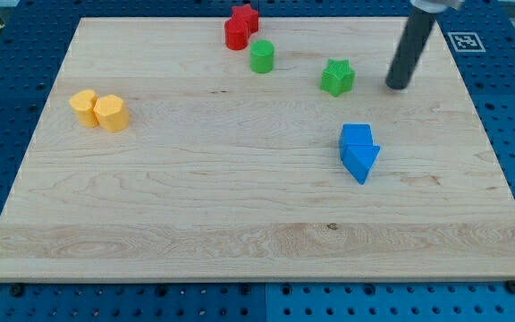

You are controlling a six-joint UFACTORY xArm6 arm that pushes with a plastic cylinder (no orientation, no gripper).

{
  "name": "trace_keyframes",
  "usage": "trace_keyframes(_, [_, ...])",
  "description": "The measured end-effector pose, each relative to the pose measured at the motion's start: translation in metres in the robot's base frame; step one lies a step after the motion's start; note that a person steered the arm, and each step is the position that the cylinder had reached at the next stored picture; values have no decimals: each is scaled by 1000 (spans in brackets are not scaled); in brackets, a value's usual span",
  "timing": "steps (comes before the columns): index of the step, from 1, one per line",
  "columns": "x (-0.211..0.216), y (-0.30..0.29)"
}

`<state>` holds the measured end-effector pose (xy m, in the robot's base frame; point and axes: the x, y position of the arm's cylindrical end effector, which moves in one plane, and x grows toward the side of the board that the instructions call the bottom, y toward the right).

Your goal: Slide the green star towards the bottom center

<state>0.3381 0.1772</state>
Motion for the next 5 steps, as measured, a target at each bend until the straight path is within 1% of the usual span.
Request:
trace_keyframes(1, [-5,-56])
trace_keyframes(2, [-8,-92])
trace_keyframes(3, [-25,-107])
trace_keyframes(4, [-27,-118])
trace_keyframes(5, [-13,-119])
